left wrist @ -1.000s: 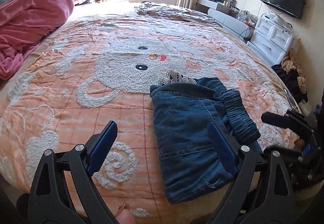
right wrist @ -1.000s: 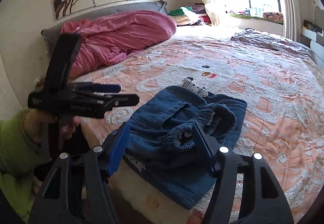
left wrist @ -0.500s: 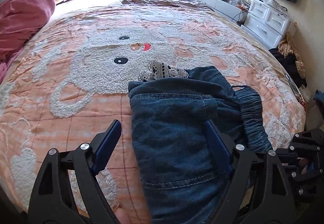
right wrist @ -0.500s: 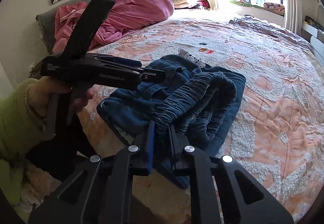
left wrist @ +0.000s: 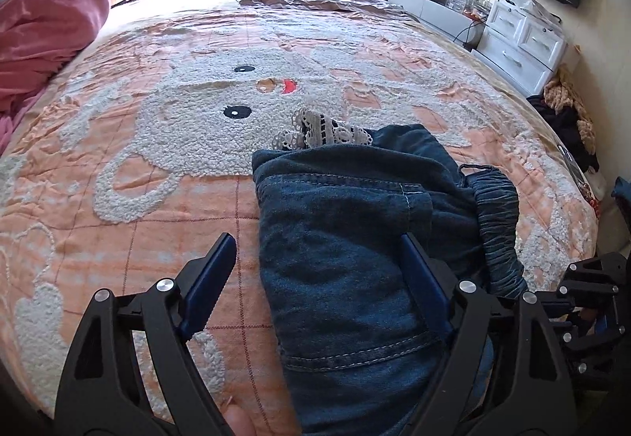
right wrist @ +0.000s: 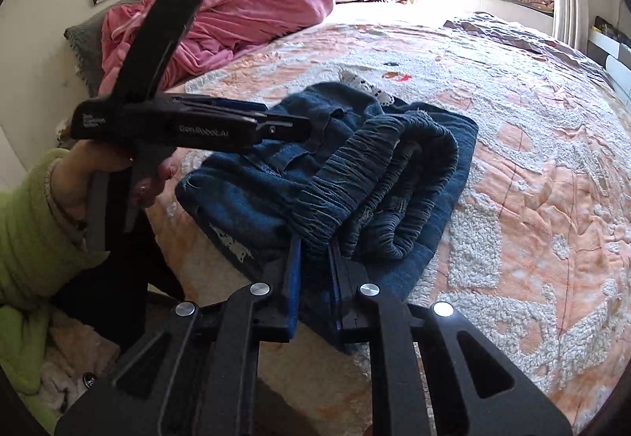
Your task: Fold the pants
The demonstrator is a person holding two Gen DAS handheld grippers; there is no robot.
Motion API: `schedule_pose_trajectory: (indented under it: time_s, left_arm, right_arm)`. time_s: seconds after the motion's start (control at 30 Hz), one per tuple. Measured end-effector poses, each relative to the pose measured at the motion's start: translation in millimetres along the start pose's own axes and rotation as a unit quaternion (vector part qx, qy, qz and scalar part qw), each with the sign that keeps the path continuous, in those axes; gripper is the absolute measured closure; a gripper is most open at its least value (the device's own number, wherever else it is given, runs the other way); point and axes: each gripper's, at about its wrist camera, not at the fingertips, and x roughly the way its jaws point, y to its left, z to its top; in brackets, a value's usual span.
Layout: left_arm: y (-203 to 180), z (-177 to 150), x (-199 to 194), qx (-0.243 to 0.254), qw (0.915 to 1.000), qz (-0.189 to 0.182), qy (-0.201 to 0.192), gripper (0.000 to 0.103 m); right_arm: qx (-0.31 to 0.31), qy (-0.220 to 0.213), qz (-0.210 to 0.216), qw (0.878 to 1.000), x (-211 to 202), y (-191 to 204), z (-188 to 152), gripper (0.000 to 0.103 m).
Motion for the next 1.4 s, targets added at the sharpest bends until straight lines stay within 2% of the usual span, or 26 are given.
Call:
schedule_pose_trajectory:
  time_s: [0.1, 0.17, 0.23, 0.37, 0.57, 0.8, 1.17, 1.2, 1.23, 1.27, 1.3, 1.37, 1.4]
  left_arm:
    - [-0.3, 0.4, -3.3, 0.0, 1.0, 0.002, -0.002, 0.027]
    - [-0.9, 0.7, -5.8, 0.001, 1.0, 0.004, -0.004, 0.027]
    - [-1.3, 0.7, -8.4, 0.002, 1.0, 0.004, -0.006, 0.027]
    - [-2.2, 0.9, -13.8, 0.006, 0.9999, 0.008, -0.012, 0.026]
    - [3.6, -1.1, -22.6, 0.0, 0.9996, 0.014, -0.022, 0.022]
    - [16.6, -10.4, -8.7, -0.025, 0.9997, 0.002, 0.0, 0.021]
    - [19.6, -16.8, 13.6, -0.05, 0.9979, -0.035, 0.02, 0.021]
    - [20.8, -16.9, 15.3, -0.056, 0.9974, -0.039, 0.021, 0.021]
    - [21.5, -16.6, 16.8, -0.06, 0.997, -0.045, 0.022, 0.021]
    - [21.5, -15.9, 17.7, -0.062, 0.9965, -0.051, 0.023, 0.029]
    - [19.8, -14.7, 18.5, -0.061, 0.9959, -0.061, 0.027, 0.041]
    - [15.0, -12.7, 17.9, -0.056, 0.9955, -0.07, 0.03, 0.052]
    - [12.8, -12.1, 17.6, -0.052, 0.9955, -0.074, 0.03, 0.066]
  right_arm:
    - [0.01, -0.022, 0.02, 1.0, -8.7, -4.1, -2.0, 0.081]
    - [0.019, -0.043, 0.031, 0.998, -16.5, -7.2, -0.8, 0.068]
    - [0.029, -0.061, 0.035, 0.997, -24.4, -10.6, -0.1, 0.063]
    - [0.066, -0.086, 0.03, 0.994, -32.2, -23.9, 2.5, 0.058]
    - [0.126, -0.085, -0.002, 0.988, -27.1, -47.3, 2.9, 0.051]
    - [0.211, -0.047, -0.016, 0.976, -4.1, -81.0, 2.6, 0.05]
    - [0.289, -0.016, 0.027, 0.957, 31.8, -110.7, 11.4, 0.05]
    - [0.292, -0.015, 0.028, 0.956, 35.1, -111.6, 14.1, 0.05]
    - [0.289, -0.013, 0.027, 0.957, 37.1, -110.8, 15.4, 0.056]
    - [0.284, -0.013, 0.028, 0.958, 38.3, -109.3, 16.3, 0.071]
    - [0.286, -0.014, 0.042, 0.957, 40.6, -108.4, 16.8, 0.077]
    - [0.284, -0.016, 0.039, 0.958, 42.6, -104.8, 18.4, 0.081]
    - [0.277, -0.018, 0.034, 0.96, 41.8, -102.5, 20.0, 0.082]
